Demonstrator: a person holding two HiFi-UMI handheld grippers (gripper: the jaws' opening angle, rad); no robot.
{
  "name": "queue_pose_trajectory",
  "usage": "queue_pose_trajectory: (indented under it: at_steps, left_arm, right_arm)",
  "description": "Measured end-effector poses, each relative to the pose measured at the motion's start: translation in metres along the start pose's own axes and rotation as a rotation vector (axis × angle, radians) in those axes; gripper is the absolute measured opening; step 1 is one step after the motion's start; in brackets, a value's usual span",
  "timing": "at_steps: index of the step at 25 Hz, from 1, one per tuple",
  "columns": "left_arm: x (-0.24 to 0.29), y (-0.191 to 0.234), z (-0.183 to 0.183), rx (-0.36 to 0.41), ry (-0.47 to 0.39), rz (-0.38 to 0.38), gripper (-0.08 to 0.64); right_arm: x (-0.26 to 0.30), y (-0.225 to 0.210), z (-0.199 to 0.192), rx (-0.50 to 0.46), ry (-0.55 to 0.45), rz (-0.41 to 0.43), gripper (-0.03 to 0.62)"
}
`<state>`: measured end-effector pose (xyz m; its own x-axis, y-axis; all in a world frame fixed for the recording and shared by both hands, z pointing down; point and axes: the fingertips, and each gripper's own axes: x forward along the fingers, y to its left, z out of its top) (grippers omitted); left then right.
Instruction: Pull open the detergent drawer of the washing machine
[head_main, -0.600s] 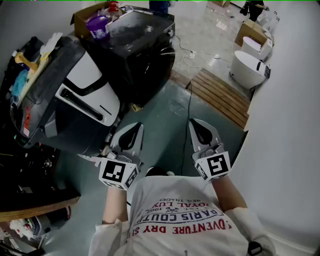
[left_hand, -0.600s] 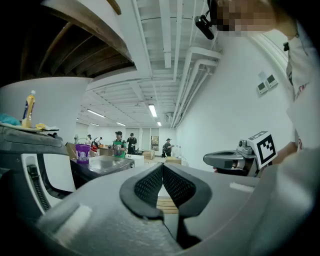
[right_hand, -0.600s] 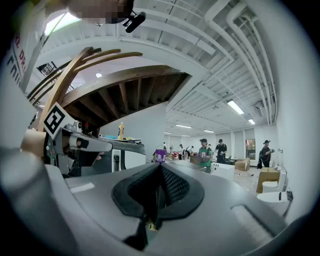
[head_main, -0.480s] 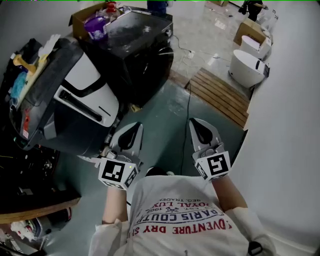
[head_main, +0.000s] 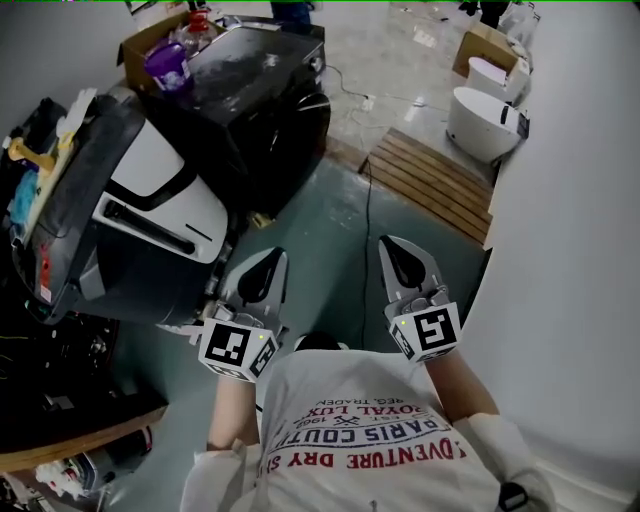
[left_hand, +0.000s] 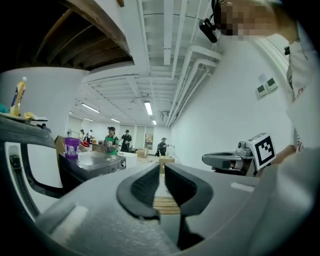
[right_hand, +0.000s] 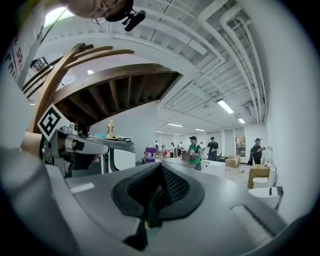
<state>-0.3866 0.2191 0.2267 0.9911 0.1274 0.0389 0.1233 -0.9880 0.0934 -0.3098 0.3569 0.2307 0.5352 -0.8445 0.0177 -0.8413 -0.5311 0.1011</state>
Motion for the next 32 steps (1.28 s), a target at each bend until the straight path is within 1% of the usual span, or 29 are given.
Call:
queue_pose_trajectory:
  at_steps: [1,2,3,8,14,19,23,26,29,32]
  left_arm:
    - [0.005,-0.003,-0.002,-0.009,0.004,-0.013,0.084]
    - [0.009,-0.006,-0.003,-0.014,0.011,-0.026,0.228]
    - [0.013,-0.008,-0.005,-0.014,0.02,-0.038,0.287]
    - [0.031,-0.002,-0.007,-0.012,0.048,-0.049,0.287]
    - [0.071,0.034,-0.024,-0.024,0.073,-0.049,0.287]
    - [0.129,0.095,-0.027,-0.055,0.063,-0.024,0.287]
    - [0.189,0.151,-0.02,-0.073,0.06,-0.036,0.287]
    - [0.232,0.199,-0.01,-0.082,0.049,-0.031,0.287]
    - [0.268,0.246,0.0,-0.081,0.031,-0.012,0.287]
    - [0.297,0.284,0.006,-0.075,0.022,0.006,0.287]
  right_arm:
    - [-0.001,-0.005,-0.001,0.011,0.0,-0.008,0.002]
    - [-0.001,-0.009,-0.003,0.018,0.001,-0.014,0.002]
    - [-0.001,-0.013,-0.004,0.022,0.004,-0.018,0.002]
    - [0.013,-0.026,-0.011,0.044,0.019,-0.026,0.002]
    - [0.062,-0.046,-0.031,0.063,0.049,-0.029,0.002]
    - [0.133,-0.07,-0.04,0.062,0.081,-0.025,0.002]
    - [0.209,-0.095,-0.038,0.051,0.111,-0.02,0.002]
    - [0.267,-0.118,-0.042,0.024,0.158,-0.018,0.002]
    - [0.324,-0.14,-0.037,0.017,0.128,-0.02,0.002]
    - [0.371,-0.154,-0.041,0.015,0.151,-0.013,0.002]
